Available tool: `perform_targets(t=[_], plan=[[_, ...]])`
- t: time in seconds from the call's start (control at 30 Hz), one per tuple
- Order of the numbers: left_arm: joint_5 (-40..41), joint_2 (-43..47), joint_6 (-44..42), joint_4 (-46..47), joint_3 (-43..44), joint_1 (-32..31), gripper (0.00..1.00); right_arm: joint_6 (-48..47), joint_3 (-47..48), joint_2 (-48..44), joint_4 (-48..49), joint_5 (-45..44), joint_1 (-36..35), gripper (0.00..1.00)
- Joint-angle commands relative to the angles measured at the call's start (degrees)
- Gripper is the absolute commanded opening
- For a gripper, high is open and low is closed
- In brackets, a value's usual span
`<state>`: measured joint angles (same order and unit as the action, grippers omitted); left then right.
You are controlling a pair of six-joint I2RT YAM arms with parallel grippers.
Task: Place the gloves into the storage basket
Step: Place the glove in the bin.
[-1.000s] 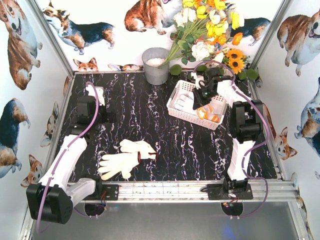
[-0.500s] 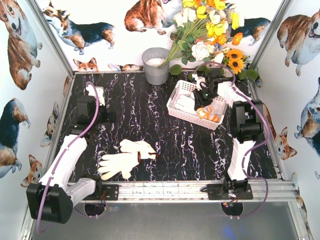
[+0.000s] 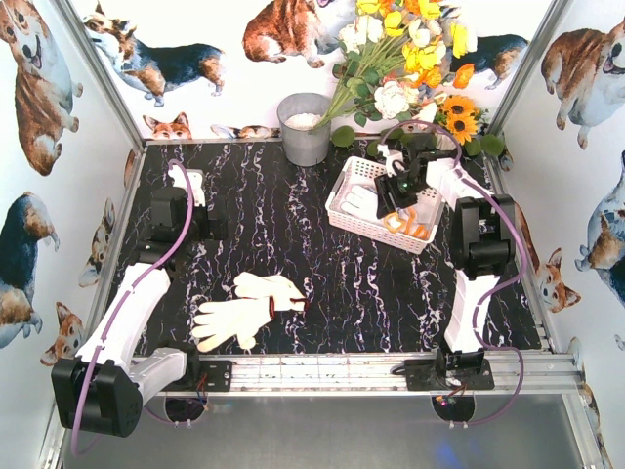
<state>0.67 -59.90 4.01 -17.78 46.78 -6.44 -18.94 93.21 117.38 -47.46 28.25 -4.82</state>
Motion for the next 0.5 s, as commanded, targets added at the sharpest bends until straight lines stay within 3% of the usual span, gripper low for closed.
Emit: perform_targets(t=[0.0,0.3,0.47], plan=[[-0.73,0.46,-0.32,0.9,0.41,0.47,1.0,1.14,3.65,-2.55,-2.72,3.4,2.52,0.59],[-1.28,0.65,-0.14,0.99,0.51,0.46,1.0,2.68,4.7,-2.79,-6.32,6.74,4.0,0.76],[-1.33,1.16,-0.14,1.08,0.33,0.46,1.0,3.76,4.24,-3.76,-7.56,6.6,4.62,0.77]])
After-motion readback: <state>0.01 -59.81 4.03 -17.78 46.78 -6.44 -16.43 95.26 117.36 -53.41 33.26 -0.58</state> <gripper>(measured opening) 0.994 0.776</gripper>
